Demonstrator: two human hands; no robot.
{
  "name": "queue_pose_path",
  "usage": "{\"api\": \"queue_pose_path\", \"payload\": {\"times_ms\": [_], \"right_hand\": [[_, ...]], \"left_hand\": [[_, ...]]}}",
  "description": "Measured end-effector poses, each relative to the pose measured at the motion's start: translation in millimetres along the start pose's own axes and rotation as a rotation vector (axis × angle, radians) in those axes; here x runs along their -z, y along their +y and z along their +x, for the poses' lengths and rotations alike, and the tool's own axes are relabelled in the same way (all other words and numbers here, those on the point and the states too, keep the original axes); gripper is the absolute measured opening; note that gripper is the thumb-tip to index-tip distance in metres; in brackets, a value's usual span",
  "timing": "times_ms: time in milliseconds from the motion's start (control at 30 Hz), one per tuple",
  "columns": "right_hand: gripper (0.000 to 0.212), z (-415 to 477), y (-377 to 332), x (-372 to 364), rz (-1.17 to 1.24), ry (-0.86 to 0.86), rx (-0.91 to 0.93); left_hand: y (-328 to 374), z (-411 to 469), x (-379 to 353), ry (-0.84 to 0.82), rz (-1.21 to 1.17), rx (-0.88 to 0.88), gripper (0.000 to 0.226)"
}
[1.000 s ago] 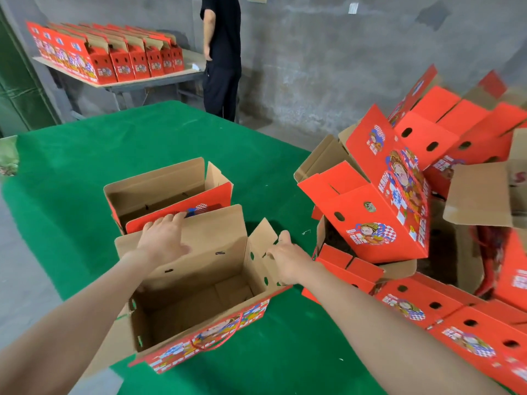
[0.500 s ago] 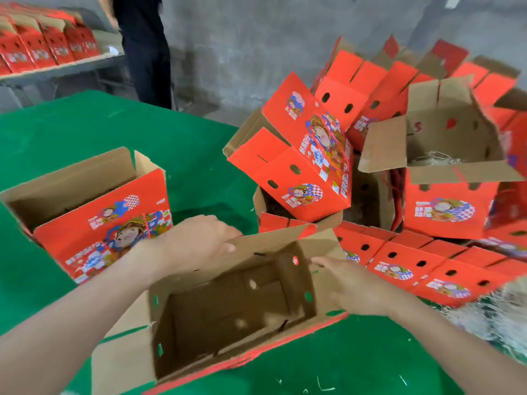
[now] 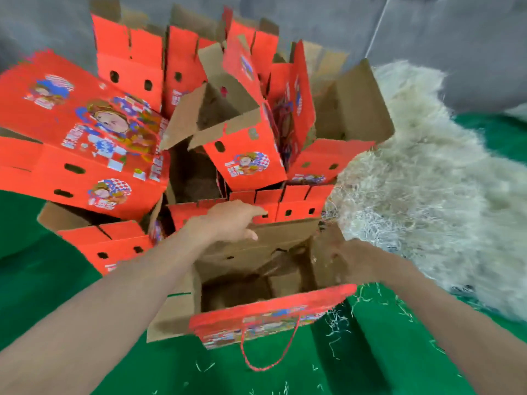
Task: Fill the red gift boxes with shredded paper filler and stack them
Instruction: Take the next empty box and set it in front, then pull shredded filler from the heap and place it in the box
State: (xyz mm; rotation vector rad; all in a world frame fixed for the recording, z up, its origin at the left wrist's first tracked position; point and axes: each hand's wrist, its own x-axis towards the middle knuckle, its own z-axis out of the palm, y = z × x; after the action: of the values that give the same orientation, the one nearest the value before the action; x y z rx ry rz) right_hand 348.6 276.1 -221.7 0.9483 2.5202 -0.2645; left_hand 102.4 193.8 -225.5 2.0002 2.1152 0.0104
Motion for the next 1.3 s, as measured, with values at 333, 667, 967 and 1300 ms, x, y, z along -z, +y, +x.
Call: {"api": "queue_pose_path", "payload": {"times_ms": [333, 667, 967, 1300], "right_hand": [[0.015, 19.0, 59.5, -24.8, 0.083, -0.028, 0.141], [0.016, 20.8, 127.2, 4.4, 0.387, 0.081, 0.191], [0.114, 41.3, 310.2, -13.9, 0.102, 0.373, -0.457], [0.046, 74.0, 353.0, 5.4, 0.747, 0.643, -0.338]], "left_hand": [[42.0, 47.3, -49.4, 0.055, -0.011, 0.239, 0.033], [109.8, 93.9, -33.2, 0.223, -0.208, 0.106, 0.059], [206.4, 174.7, -21.7, 0.332, -0.476, -0.092, 0.027], [246.2, 244.1, -15.7, 0.173, -0.804, 0.049, 0.095]]}}
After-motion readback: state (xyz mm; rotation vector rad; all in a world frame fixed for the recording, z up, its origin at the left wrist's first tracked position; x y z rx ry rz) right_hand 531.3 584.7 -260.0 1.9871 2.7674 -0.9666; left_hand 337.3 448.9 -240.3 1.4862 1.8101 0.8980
